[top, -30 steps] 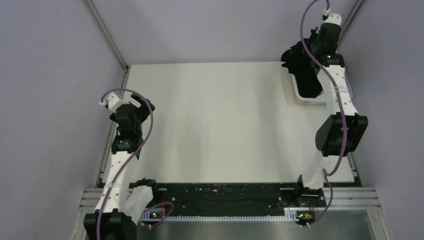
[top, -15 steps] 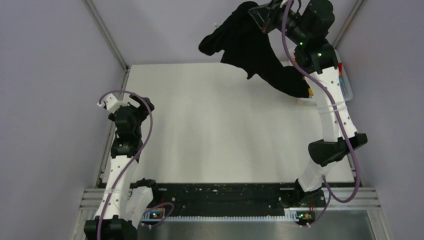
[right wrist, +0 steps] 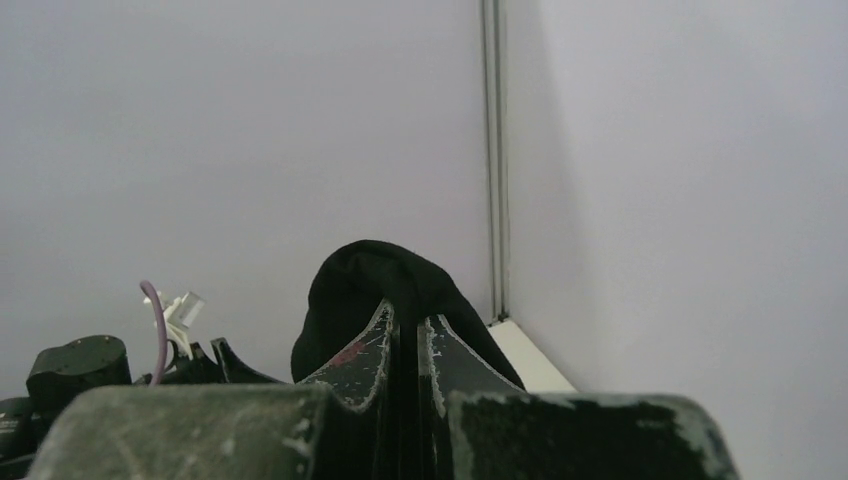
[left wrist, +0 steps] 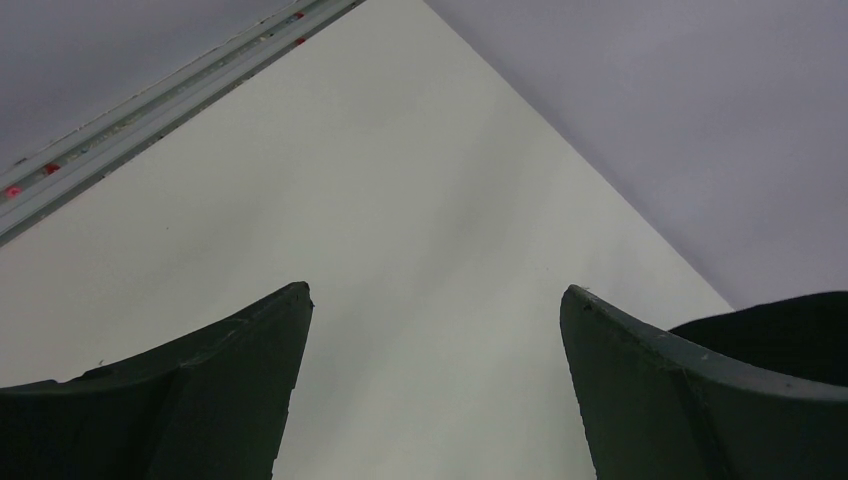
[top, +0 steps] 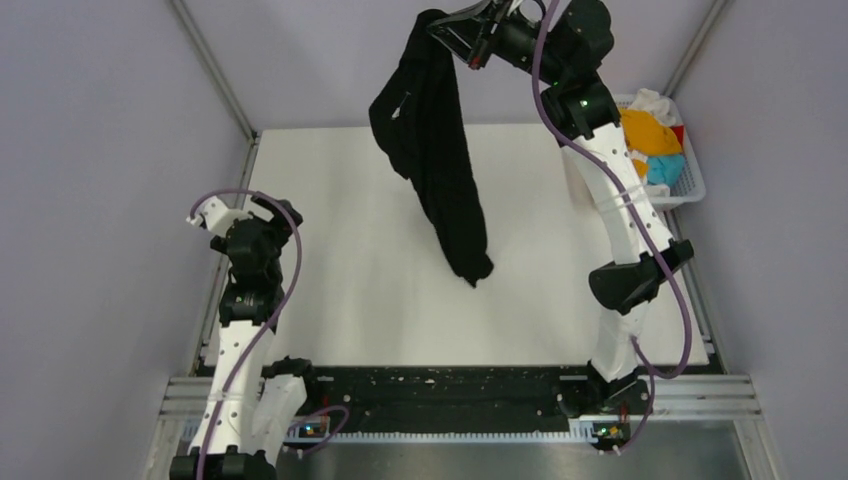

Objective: Fold and stack the t-shirts
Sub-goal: Move the tshirt to the center of the board

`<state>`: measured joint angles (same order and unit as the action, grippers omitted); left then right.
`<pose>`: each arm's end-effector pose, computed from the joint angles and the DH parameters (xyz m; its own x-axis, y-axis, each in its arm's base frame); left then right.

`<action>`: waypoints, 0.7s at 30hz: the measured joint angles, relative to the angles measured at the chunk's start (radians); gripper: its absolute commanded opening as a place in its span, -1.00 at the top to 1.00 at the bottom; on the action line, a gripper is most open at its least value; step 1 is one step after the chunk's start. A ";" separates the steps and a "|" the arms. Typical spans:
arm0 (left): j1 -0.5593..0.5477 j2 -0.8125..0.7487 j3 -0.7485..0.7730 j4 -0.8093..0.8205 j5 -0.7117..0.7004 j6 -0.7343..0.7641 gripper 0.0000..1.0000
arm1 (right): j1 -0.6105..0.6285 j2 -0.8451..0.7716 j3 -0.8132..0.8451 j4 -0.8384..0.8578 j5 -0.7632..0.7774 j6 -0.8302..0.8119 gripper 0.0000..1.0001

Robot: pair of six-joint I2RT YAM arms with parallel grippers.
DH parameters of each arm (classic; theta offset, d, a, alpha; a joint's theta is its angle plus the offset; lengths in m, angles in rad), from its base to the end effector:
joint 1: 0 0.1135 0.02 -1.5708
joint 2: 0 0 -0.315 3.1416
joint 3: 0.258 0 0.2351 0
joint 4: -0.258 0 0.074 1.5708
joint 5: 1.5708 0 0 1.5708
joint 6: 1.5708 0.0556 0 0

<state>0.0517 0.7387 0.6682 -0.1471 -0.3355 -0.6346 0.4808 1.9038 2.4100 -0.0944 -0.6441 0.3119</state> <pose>0.1405 0.0256 0.3421 0.0456 -0.5582 -0.8285 -0.4256 0.7394 -0.5216 0.3403 0.2152 0.6213 0.0746 0.3157 -0.9459 -0.9252 0.3758 0.0525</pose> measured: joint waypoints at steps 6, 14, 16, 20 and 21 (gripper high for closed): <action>0.000 0.022 0.000 -0.011 0.001 -0.021 -0.97 | 0.008 -0.033 -0.076 0.021 0.036 -0.008 1.00; 0.000 0.181 0.004 -0.004 0.072 -0.044 -0.97 | -0.077 -0.364 -0.776 0.006 0.365 -0.054 1.00; 0.000 0.246 0.013 0.004 0.127 -0.044 -0.98 | -0.133 -0.441 -0.991 0.003 0.481 -0.039 1.00; 0.000 0.411 0.083 0.006 0.267 -0.044 -0.97 | -0.212 -0.476 -1.301 -0.050 0.683 0.002 0.78; 0.000 0.451 0.106 0.007 0.304 -0.043 -0.97 | -0.220 -0.472 -1.348 -0.075 0.722 0.006 0.63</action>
<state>0.0517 1.1900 0.7746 -0.1398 -0.0319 -0.6781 0.2604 1.4319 1.0618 -0.1692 0.0780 0.3180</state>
